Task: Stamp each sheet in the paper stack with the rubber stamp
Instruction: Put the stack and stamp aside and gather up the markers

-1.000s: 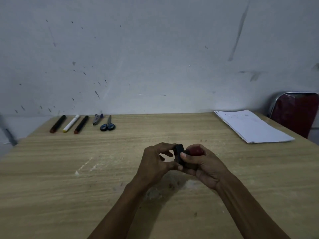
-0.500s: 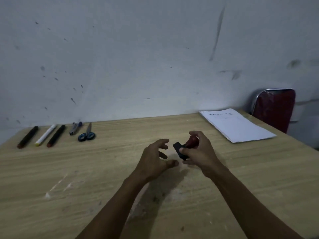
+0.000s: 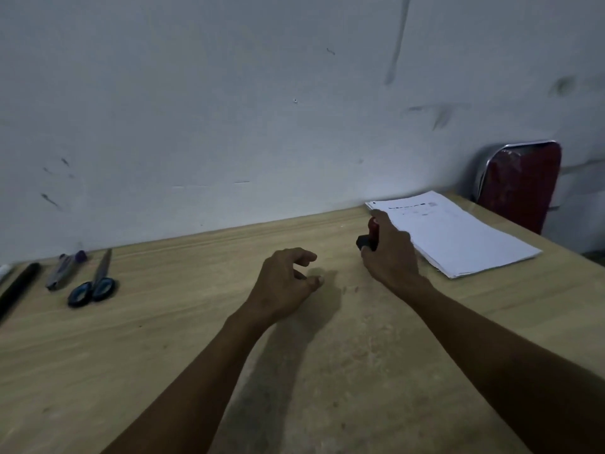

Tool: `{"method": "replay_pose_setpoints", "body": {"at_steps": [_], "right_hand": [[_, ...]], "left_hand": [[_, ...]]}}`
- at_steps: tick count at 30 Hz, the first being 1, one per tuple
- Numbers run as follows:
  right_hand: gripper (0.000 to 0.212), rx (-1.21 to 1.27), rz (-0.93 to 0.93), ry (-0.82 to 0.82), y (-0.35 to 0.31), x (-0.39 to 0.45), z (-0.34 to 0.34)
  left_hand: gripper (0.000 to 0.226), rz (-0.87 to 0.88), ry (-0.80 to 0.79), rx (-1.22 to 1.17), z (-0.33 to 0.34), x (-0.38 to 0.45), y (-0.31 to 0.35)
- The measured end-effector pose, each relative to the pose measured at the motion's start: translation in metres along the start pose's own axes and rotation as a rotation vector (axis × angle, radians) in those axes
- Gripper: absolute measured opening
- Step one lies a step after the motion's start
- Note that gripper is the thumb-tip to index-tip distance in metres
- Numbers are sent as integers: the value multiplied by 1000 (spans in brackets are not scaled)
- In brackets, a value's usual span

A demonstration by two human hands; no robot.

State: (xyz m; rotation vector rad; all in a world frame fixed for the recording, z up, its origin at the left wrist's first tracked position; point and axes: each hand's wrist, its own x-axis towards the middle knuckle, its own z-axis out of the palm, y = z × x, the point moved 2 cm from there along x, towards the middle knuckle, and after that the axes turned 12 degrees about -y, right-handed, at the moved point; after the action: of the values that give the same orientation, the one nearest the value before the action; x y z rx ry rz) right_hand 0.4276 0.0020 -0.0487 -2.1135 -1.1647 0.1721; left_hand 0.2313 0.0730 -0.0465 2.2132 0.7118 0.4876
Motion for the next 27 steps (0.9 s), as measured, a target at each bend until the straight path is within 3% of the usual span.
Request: {"method": "replay_pose_setpoints", "body": {"at_steps": [11,27], "right_hand": [[60,-213,58,-33,27,132,27],[70,-254,99,16,34,163,38]], "left_hand": [[37,29,19,-26,-21,77,-34],[36,3,37,-70,-26,87,-63]]}}
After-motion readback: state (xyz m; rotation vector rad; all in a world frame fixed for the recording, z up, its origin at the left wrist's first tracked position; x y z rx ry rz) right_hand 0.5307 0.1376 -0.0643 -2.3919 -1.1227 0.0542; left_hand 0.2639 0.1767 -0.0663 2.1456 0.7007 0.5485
